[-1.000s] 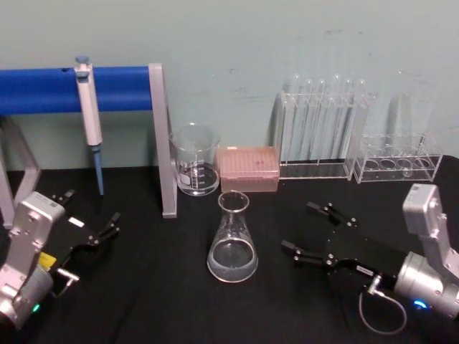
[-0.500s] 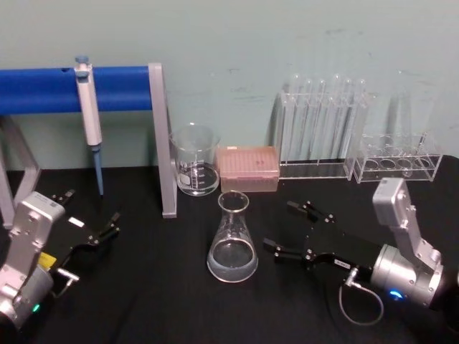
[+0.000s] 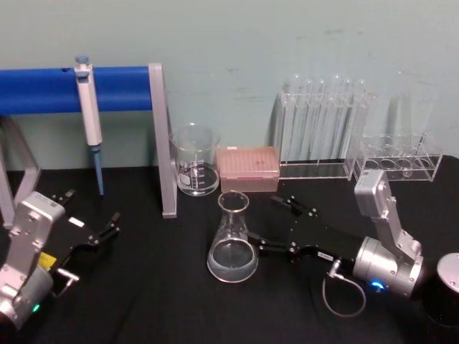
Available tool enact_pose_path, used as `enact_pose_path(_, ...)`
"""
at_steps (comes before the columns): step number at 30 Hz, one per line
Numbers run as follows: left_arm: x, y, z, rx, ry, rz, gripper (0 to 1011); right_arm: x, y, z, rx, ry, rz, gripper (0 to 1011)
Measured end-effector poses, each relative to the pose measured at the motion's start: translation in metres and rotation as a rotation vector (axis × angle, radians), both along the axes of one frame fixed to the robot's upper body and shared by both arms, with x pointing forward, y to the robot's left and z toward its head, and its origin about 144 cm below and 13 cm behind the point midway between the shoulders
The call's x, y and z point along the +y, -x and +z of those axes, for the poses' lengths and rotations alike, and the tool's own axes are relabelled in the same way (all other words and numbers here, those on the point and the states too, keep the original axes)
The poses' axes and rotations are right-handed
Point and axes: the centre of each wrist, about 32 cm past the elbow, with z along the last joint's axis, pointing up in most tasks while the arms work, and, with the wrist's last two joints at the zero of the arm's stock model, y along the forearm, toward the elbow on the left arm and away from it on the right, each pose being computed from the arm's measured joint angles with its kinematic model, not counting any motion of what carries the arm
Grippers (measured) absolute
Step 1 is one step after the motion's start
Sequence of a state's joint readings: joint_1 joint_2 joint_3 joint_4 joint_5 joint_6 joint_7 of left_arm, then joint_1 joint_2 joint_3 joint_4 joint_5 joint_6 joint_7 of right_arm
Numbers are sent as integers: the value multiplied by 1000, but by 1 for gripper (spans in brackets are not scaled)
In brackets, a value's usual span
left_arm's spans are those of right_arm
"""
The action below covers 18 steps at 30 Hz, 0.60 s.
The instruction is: Grasp the erlenmeyer flask with one hand, shake it three times, then place it back.
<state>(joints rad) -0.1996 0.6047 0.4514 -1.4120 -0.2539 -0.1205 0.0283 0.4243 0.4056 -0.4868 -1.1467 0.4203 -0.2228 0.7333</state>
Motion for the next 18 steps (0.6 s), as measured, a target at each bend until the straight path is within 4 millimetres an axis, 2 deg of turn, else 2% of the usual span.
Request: enact_pose_path(18, 0, 0, 0, 0, 0, 0, 1001, 19, -8, -2, 4, -32, 35, 1000)
